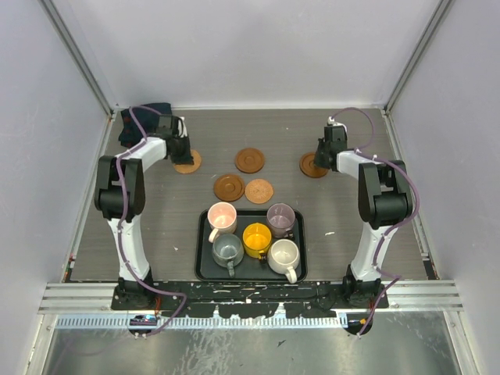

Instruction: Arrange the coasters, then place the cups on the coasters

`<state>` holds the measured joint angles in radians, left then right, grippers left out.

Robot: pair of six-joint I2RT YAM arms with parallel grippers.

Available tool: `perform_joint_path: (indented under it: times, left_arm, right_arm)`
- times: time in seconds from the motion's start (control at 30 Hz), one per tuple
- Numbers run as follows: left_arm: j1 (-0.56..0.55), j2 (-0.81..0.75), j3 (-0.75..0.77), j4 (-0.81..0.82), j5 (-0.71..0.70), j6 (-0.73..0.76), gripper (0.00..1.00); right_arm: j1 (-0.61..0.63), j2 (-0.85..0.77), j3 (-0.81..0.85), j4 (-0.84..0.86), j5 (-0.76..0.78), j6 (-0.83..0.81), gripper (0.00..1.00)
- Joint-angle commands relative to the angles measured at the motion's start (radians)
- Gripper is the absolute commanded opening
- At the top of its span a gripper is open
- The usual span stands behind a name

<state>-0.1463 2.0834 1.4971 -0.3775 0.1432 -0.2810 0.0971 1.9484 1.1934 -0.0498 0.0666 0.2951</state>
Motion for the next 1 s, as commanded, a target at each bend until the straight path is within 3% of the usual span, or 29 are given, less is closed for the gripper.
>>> perform_joint_path:
  times: [0.0,0.2,0.5,0.7,0.97]
  left_arm:
    - [0.025,-0.019,-0.012,-0.055,-0.006,0.002,0.01]
    - [0.025,-0.046,0.031,-0.018,0.101,-0.013,0.09]
    - [-0.006,-0.277,-0.058,0.053,0.148,-0.017,0.2]
    - [-0.129,-0.356,-0.208,0.096,0.168,-0.01,0.16]
    - [-0.293,-0.29,-0.25,0.086,0.155,0.011,0.12]
  right_arm:
    - [0.003,-0.013,0.017,0.007,-0.009,-0.004,0.01]
    - [0.008,-0.115,0.034,0.025,-0.075,-0.035,0.01]
    - [0.075,-0.305,0.033,-0.001,-0.135,-0.078,0.02]
    - [0.192,-0.353,-0.038,-0.032,-0.106,-0.11,0.02]
    - [0.333,-0.299,-0.118,-0.02,-0.112,-0.092,0.01]
